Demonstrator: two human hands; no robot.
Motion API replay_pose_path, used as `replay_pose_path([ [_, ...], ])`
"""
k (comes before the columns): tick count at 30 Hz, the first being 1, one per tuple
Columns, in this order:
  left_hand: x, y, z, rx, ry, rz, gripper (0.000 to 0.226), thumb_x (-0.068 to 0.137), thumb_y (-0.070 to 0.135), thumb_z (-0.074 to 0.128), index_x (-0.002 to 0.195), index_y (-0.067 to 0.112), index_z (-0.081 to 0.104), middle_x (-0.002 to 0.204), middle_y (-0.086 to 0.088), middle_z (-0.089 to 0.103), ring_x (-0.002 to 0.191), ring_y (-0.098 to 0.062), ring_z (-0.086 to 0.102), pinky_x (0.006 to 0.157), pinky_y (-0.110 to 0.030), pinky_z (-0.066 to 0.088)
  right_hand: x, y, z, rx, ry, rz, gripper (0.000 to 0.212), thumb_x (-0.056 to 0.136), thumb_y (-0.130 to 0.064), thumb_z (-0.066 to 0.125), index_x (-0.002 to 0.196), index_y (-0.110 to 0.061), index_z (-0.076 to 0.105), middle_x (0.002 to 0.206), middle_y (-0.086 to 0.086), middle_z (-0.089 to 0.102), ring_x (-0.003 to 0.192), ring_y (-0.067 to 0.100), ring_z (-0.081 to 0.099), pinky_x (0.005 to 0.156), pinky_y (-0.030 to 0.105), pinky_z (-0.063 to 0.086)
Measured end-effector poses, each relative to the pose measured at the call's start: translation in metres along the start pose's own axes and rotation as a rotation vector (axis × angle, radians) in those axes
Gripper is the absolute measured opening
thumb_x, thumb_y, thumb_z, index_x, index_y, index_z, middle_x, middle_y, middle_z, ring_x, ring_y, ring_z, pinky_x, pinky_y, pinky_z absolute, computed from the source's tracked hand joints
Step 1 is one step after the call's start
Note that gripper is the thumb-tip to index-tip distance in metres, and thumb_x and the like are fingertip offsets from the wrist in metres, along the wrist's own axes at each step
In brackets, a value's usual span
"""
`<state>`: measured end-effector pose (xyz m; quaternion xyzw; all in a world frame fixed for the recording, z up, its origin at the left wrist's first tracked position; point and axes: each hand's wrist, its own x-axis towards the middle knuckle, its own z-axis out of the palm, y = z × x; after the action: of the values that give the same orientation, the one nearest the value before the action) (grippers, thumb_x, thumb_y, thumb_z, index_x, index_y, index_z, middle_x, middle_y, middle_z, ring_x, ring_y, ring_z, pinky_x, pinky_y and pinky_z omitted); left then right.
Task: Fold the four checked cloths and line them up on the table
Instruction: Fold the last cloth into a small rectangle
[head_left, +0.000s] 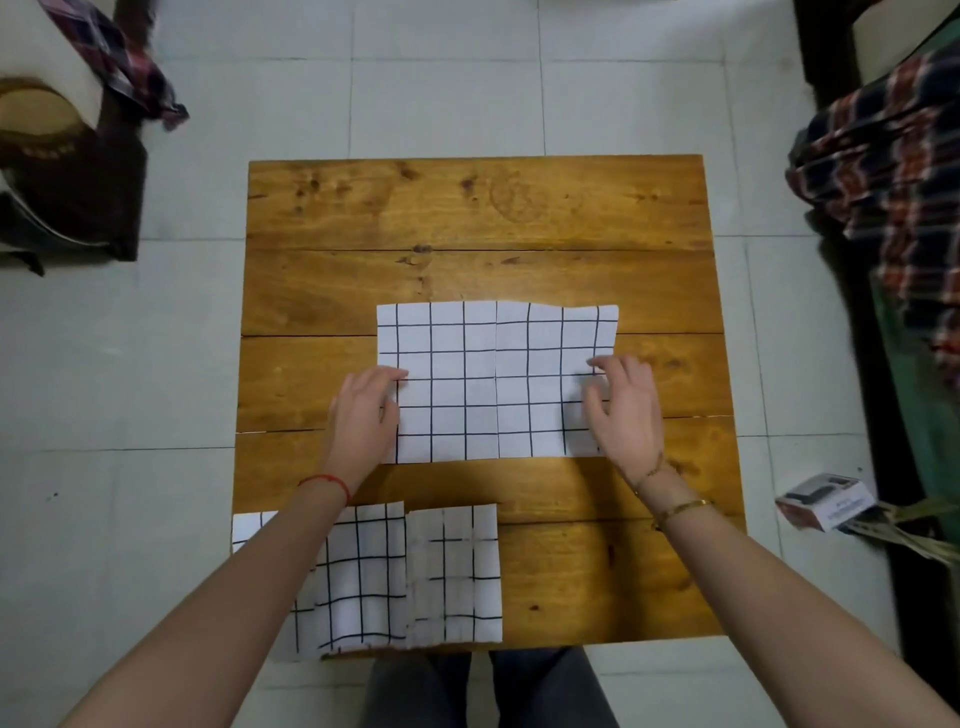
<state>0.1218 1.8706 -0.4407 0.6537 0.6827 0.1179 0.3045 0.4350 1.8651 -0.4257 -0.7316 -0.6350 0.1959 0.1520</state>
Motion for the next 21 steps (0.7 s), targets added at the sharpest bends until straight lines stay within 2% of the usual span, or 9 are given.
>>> replay_pose_path([
  [3, 0.027, 0.008, 0.001, 0.101, -0.011, 0.071, 0.042, 0.094, 0.008, 0.046, 0.134, 0.019, 0.052, 0.137, 0.001, 0.052, 0.13, -0.018, 0.04, 0.112, -0.043, 0.032, 0.028, -0.021, 0.016, -0.068, 0.005, -0.12, 0.036, 0.09, -0.021, 0.039, 0.115, -0.01, 0.063, 0.109, 0.007, 0.06, 0.098, 0.024, 0.051, 0.086, 0.039, 0.044],
  [6, 0.052, 0.008, 0.006, 0.228, -0.037, 0.112, 0.048, 0.095, 0.012, 0.045, 0.142, 0.016, 0.043, 0.148, -0.004, 0.041, 0.138, -0.022, 0.032, 0.113, -0.044, 0.025, 0.055, -0.047, 0.036, -0.112, -0.068, -0.257, 0.038, 0.092, -0.022, 0.041, 0.123, -0.01, 0.06, 0.123, 0.006, 0.059, 0.117, 0.029, 0.048, 0.098, 0.045, 0.042],
  [8, 0.063, 0.007, 0.01, 0.292, -0.064, 0.098, 0.053, 0.095, 0.014, 0.044, 0.147, 0.014, 0.036, 0.153, -0.006, 0.034, 0.142, -0.024, 0.026, 0.117, -0.048, 0.021, 0.068, -0.064, 0.05, -0.15, -0.139, -0.336, 0.041, 0.093, -0.022, 0.041, 0.13, -0.009, 0.055, 0.135, 0.005, 0.054, 0.132, 0.032, 0.039, 0.108, 0.047, 0.033],
  [11, 0.072, 0.004, 0.016, 0.358, -0.11, 0.057, 0.058, 0.097, 0.019, 0.041, 0.152, 0.016, 0.024, 0.16, -0.004, 0.02, 0.147, -0.024, 0.014, 0.119, -0.051, 0.013, 0.079, -0.089, 0.07, -0.232, -0.257, -0.411, 0.048, 0.097, -0.025, 0.04, 0.141, -0.009, 0.045, 0.147, 0.004, 0.045, 0.143, 0.032, 0.026, 0.118, 0.048, 0.015],
  [15, 0.074, -0.004, 0.023, 0.421, -0.158, 0.061, 0.062, 0.099, 0.028, 0.04, 0.154, 0.017, 0.015, 0.162, -0.002, 0.01, 0.149, -0.025, 0.006, 0.118, -0.055, 0.007, 0.081, -0.108, 0.099, -0.369, -0.401, -0.445, 0.054, 0.102, -0.034, 0.03, 0.151, -0.011, 0.028, 0.158, 0.003, 0.028, 0.149, 0.029, 0.011, 0.12, 0.052, 0.004],
  [21, 0.074, -0.011, 0.027, 0.49, -0.162, 0.084, 0.066, 0.097, 0.032, 0.046, 0.154, 0.016, 0.016, 0.162, -0.005, 0.012, 0.149, -0.028, 0.01, 0.117, -0.058, 0.01, 0.071, -0.098, 0.12, -0.447, -0.447, -0.448, 0.059, 0.102, -0.04, 0.026, 0.154, -0.012, 0.019, 0.161, 0.003, 0.018, 0.15, 0.029, 0.007, 0.12, 0.054, 0.006],
])
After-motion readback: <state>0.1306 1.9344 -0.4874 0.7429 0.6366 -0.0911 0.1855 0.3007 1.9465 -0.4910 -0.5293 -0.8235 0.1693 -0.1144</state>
